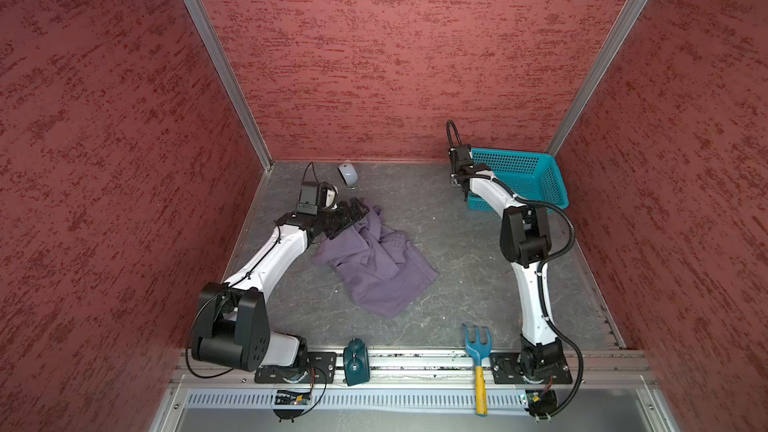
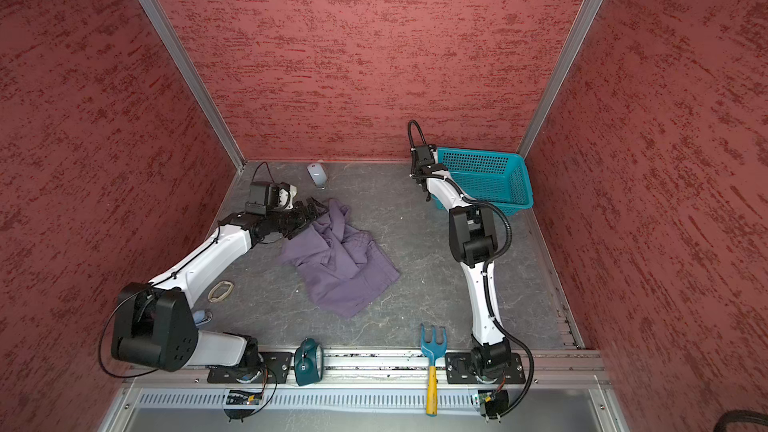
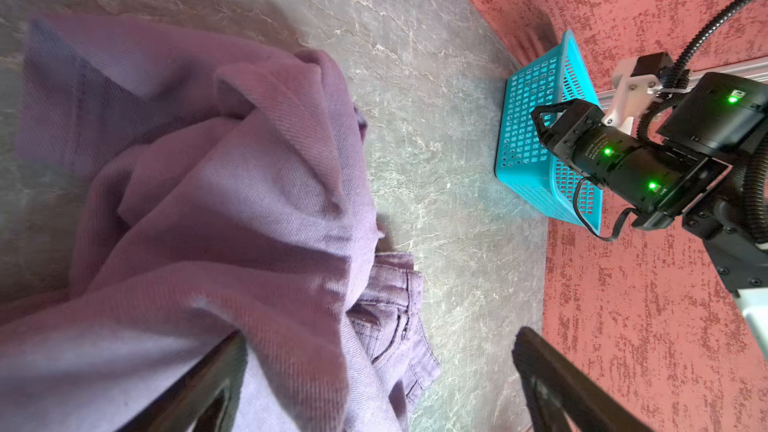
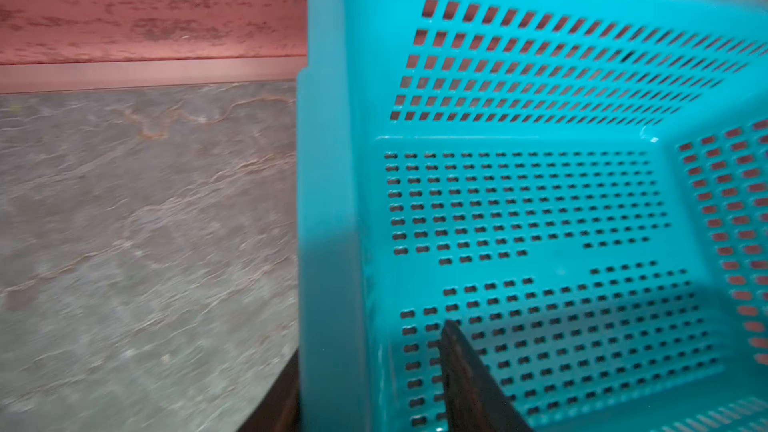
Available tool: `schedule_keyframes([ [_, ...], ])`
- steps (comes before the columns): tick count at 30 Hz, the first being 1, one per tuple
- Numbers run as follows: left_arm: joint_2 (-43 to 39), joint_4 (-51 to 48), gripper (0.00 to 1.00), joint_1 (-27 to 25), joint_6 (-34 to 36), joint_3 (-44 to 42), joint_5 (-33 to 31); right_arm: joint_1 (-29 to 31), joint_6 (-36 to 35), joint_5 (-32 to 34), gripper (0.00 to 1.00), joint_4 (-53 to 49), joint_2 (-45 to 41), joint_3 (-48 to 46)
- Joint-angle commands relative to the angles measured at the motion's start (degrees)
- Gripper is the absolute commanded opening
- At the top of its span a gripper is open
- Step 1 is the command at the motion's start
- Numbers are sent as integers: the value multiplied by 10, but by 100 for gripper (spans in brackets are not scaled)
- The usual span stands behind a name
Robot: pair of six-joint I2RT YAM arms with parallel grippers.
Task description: Fold and stack the trousers
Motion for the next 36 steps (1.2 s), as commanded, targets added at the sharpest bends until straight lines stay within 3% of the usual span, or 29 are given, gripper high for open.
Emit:
schedule_keyframes([
  [1,-5,19,100,-5,13,4,-6,-7,-37,38,48,0,4,16],
  [4,-6,13,99,-12,18,7,-13,-10,-71,31,50,6,-3,13],
  [6,-6,6,95,-20,26,11,-23,-11,-85,25,57,10,-14,6],
  [9,-11,-7,69,-48,47,19,-54,-8,-76,-6,65,10,-53,-21],
  [12,-12,-42,60,-95,82,42,-108,9,-65,-24,69,76,-139,-115],
  [19,5,-136,58,-190,127,94,-225,57,0,-75,79,229,-375,-366],
  [25,44,-98,60,-242,126,86,-184,59,74,-175,79,286,-529,-537],
  [27,79,-101,64,-258,128,101,-180,59,98,-186,78,289,-573,-578],
  [31,165,-132,83,-284,147,149,-202,59,130,-158,81,284,-647,-646],
  [36,271,-183,86,-295,149,203,-260,58,130,-105,87,247,-706,-667],
])
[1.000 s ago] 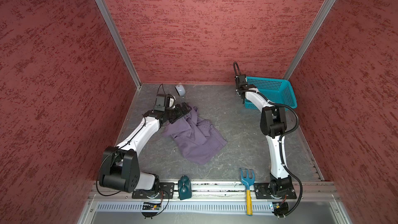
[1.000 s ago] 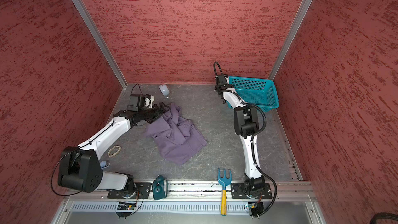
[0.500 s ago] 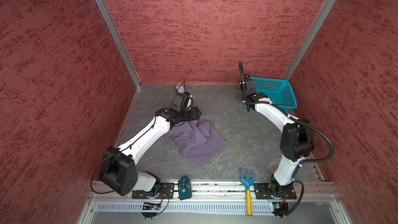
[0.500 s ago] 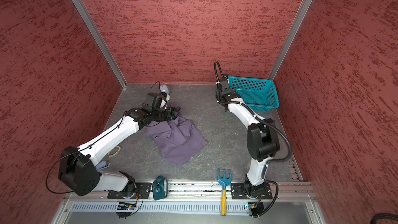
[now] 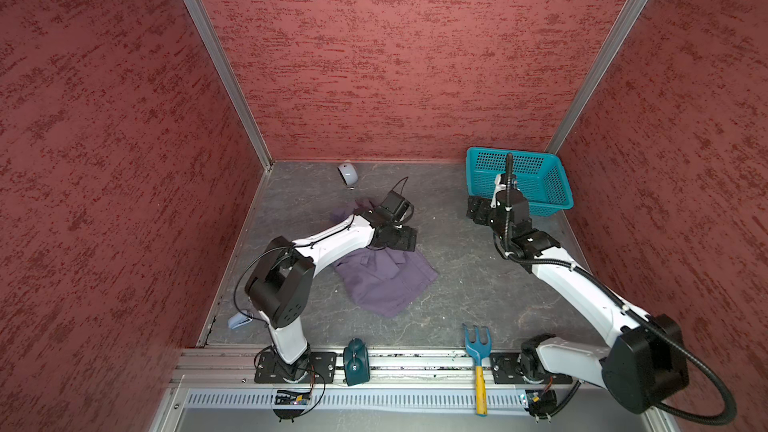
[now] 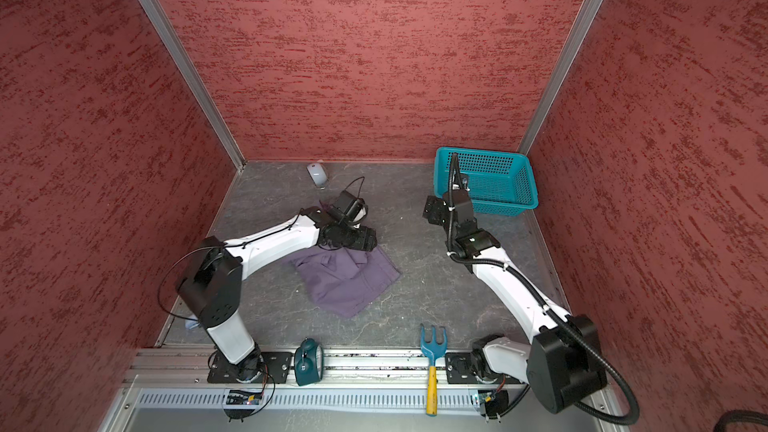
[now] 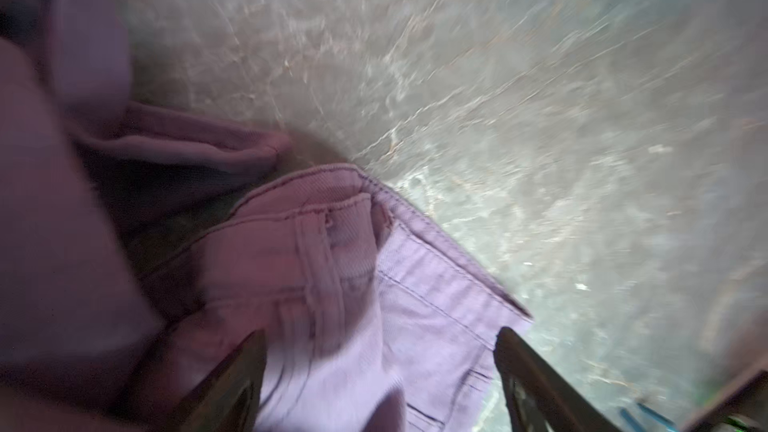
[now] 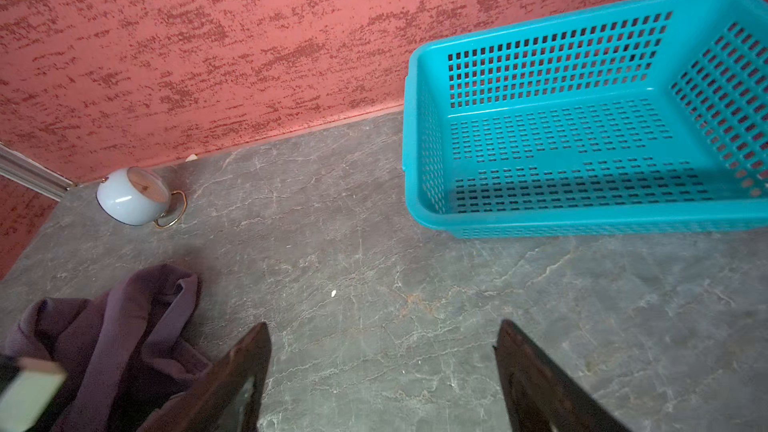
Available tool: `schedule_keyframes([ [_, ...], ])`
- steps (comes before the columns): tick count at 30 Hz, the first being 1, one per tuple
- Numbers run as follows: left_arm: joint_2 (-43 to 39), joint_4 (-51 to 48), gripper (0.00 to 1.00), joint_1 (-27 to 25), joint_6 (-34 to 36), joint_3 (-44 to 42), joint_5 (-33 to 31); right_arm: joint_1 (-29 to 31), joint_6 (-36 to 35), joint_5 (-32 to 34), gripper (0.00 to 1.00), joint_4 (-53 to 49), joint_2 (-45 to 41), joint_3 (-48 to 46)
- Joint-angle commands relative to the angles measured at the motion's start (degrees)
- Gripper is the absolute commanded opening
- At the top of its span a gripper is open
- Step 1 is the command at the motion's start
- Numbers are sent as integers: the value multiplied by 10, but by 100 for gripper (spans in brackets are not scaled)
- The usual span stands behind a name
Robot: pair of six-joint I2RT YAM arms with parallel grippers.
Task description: Fold and stack the trousers
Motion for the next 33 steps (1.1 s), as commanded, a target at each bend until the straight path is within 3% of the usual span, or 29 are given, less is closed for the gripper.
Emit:
schedule_keyframes([
  [1,52,-47,81,-1,12,28,-45,-3,14,42,87,-11,-37,4],
  [3,83,-52,65,-1,10,40,-43,-4,14,50,88,-20,-45,2],
  [6,115,-71,19,-3,3,64,-37,-5,17,53,88,-22,-52,-2],
  [8,115,-81,0,-9,8,88,-25,-5,21,53,88,-23,-52,-2],
  [11,91,-100,0,-23,25,151,-17,-6,20,37,86,-22,-52,1],
  [16,72,-158,0,-45,55,365,-17,-5,4,-36,66,7,-64,0],
  [19,73,-177,0,-61,76,502,-42,-5,0,-55,66,14,-85,-1],
  [24,75,-169,0,-85,101,692,-151,-5,-4,-59,69,36,-152,-18],
  [27,54,-122,0,-93,115,727,-188,-5,-3,-76,77,57,-193,-30],
  [31,10,-39,0,-105,142,696,-239,-5,11,-125,98,65,-206,-36],
  [33,-20,11,0,-109,155,660,-253,-4,26,-164,99,71,-192,-40],
])
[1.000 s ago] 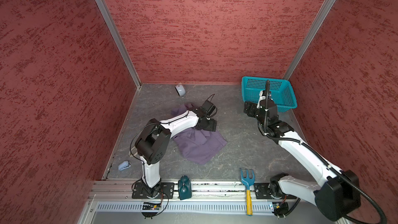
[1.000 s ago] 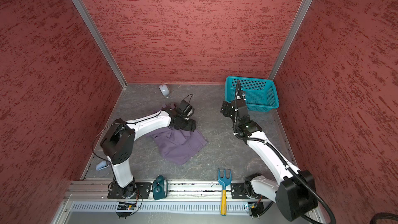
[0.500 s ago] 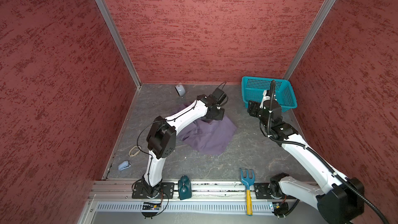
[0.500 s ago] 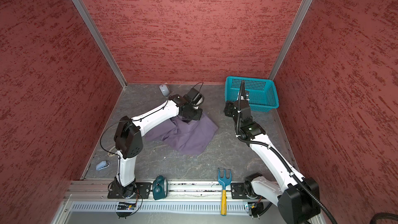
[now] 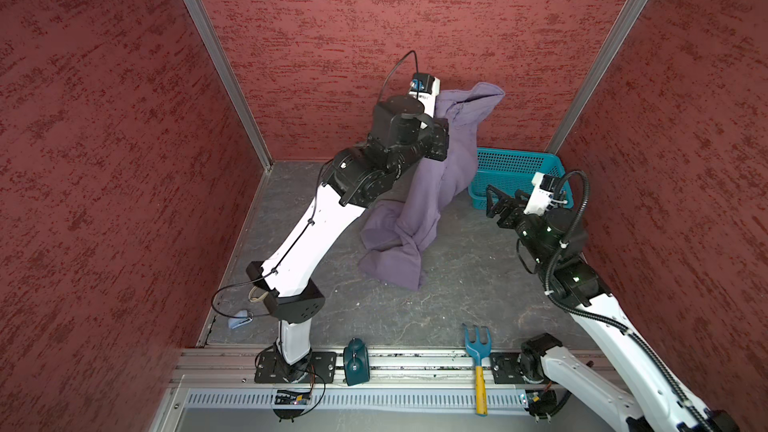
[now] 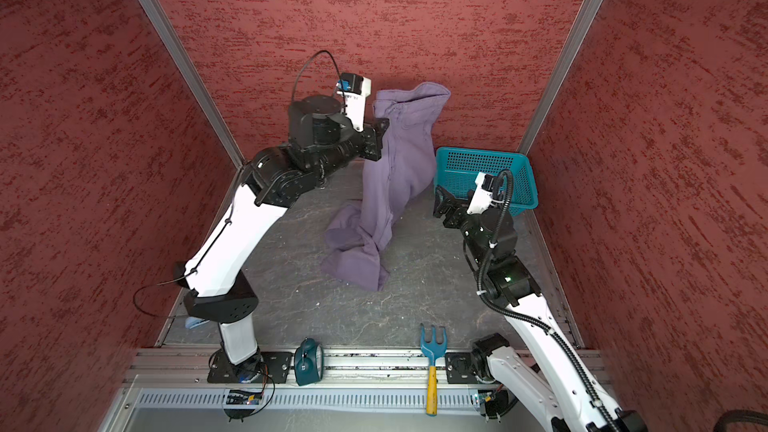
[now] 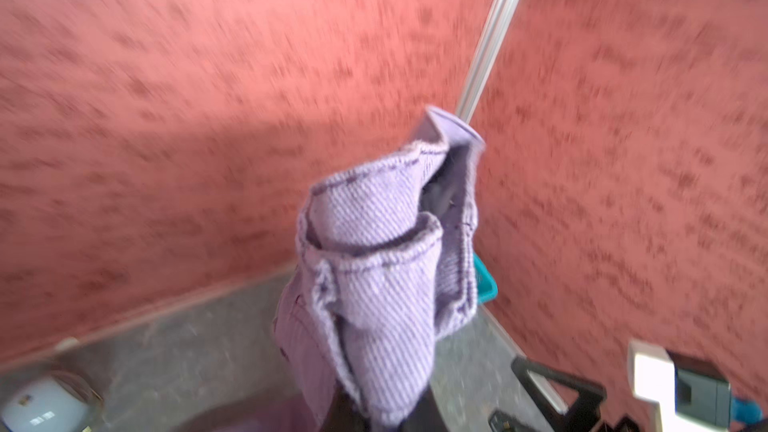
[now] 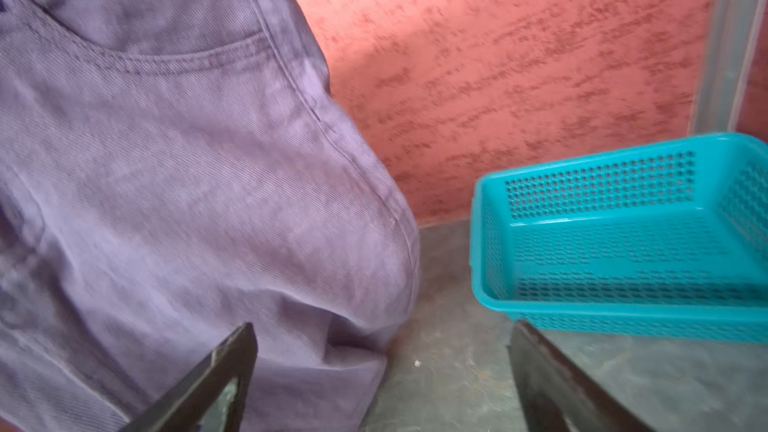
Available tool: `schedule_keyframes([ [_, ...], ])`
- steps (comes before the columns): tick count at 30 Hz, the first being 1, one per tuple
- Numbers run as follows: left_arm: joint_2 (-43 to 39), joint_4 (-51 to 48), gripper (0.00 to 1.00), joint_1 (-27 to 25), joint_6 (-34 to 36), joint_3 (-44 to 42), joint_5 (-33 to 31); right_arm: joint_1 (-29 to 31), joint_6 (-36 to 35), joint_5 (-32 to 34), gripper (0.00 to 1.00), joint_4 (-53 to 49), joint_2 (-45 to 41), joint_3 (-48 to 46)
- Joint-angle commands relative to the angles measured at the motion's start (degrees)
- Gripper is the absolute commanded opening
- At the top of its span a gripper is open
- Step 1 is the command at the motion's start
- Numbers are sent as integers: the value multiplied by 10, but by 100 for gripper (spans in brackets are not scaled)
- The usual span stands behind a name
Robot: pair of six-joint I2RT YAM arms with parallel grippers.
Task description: Fold and stack the trousers
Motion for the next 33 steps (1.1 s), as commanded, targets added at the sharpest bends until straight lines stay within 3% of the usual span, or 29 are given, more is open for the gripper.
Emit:
schedule_keyframes([
  [1,-40,122,0,-8,38,-43,-58,4,28,-86,99,30,27,-18],
  [6,-75,181,2,-12,70,-76,-88,106,46,-116,99,107,118,-25],
  [11,-81,188,4,-24,88,-75,-113,209,20,-127,99,171,249,38],
  [15,-84,196,4,-41,109,-71,-131,242,28,-161,99,210,354,105],
  [18,-92,199,4,-54,114,-71,-127,240,56,-122,95,259,422,121],
  [19,-95,201,4,-58,116,-71,-125,235,62,-110,88,268,442,130],
  [21,-103,200,4,-66,119,-72,-111,219,86,-109,42,265,477,157],
  [22,-106,197,5,-70,123,-72,-99,209,92,-115,28,263,490,174],
  [25,-115,188,7,-86,142,-74,-72,183,92,-104,0,245,505,213],
  [33,-140,206,7,-108,195,-113,-87,72,43,9,0,157,384,250],
])
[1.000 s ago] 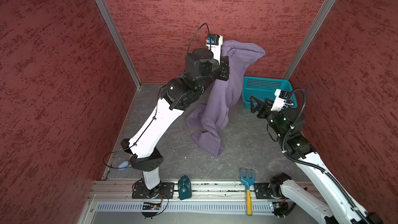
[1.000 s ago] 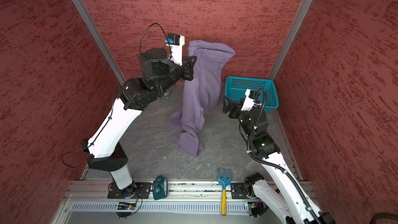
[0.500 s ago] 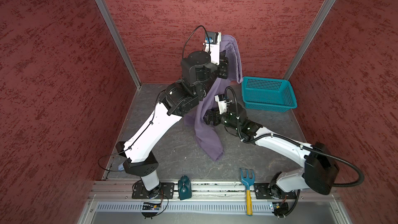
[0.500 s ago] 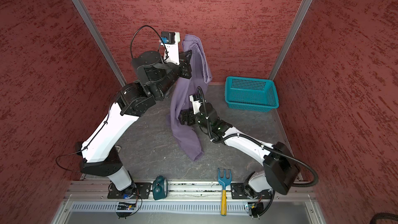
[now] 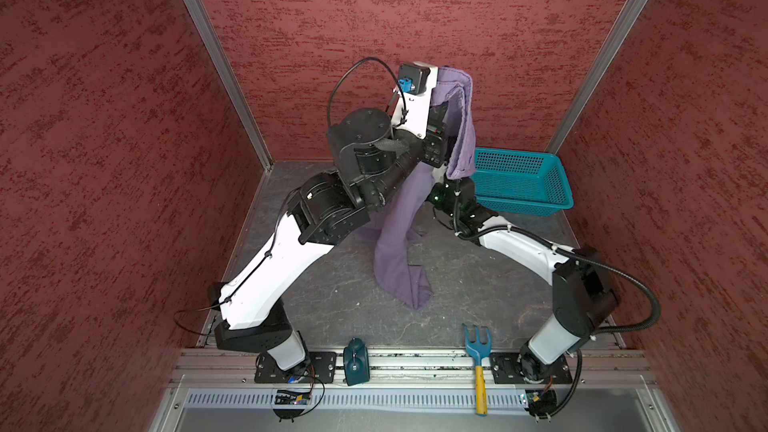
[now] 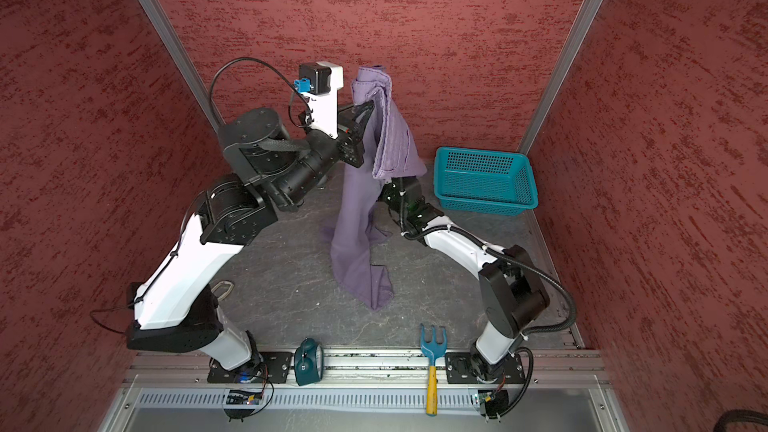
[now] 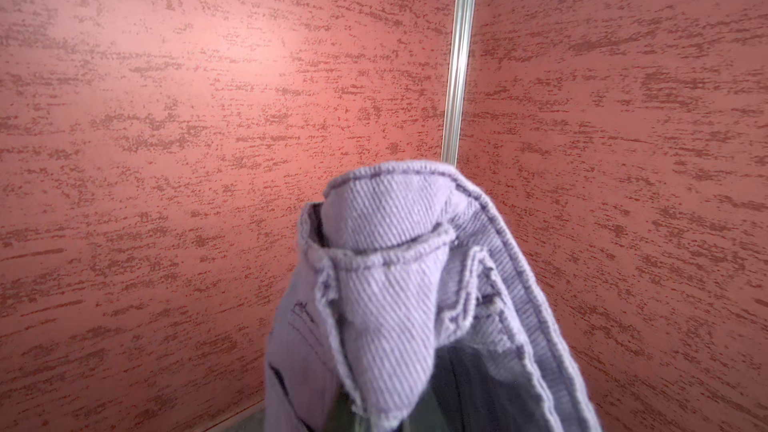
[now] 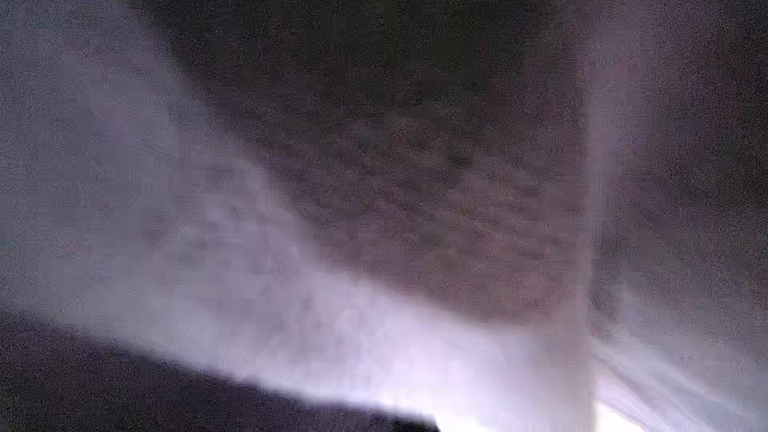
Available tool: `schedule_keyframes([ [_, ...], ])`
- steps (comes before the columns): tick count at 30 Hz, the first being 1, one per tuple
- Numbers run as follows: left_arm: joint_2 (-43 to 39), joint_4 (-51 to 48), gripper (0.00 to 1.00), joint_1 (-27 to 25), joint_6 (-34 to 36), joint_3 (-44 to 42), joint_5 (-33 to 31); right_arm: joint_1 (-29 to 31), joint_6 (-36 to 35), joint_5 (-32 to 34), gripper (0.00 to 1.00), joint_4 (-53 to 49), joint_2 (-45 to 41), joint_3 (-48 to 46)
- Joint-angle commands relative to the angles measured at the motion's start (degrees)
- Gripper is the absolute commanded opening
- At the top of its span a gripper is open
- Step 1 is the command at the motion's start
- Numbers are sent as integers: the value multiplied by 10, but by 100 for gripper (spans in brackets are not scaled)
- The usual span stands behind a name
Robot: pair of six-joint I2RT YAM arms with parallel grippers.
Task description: Fold and stack the trousers
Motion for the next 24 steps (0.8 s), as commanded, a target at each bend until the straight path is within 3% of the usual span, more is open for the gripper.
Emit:
schedule_keyframes([
  [1,-24,61,7,-3,36,-15,4,-46,-41,95,0,-39,-87,33],
  [6,-22,78,6,-2,53,-34,0,-73,-134,180,0,-87,-193,68],
  [13,-4,74,6,-2,56,-40,-7,-76,-246,266,0,-106,-264,154],
  [20,-8,46,6,-2,29,-61,-21,-77,-309,297,0,-120,-250,248],
  [24,-35,44,6,1,-10,-116,-90,-77,-291,267,0,-165,-203,264],
])
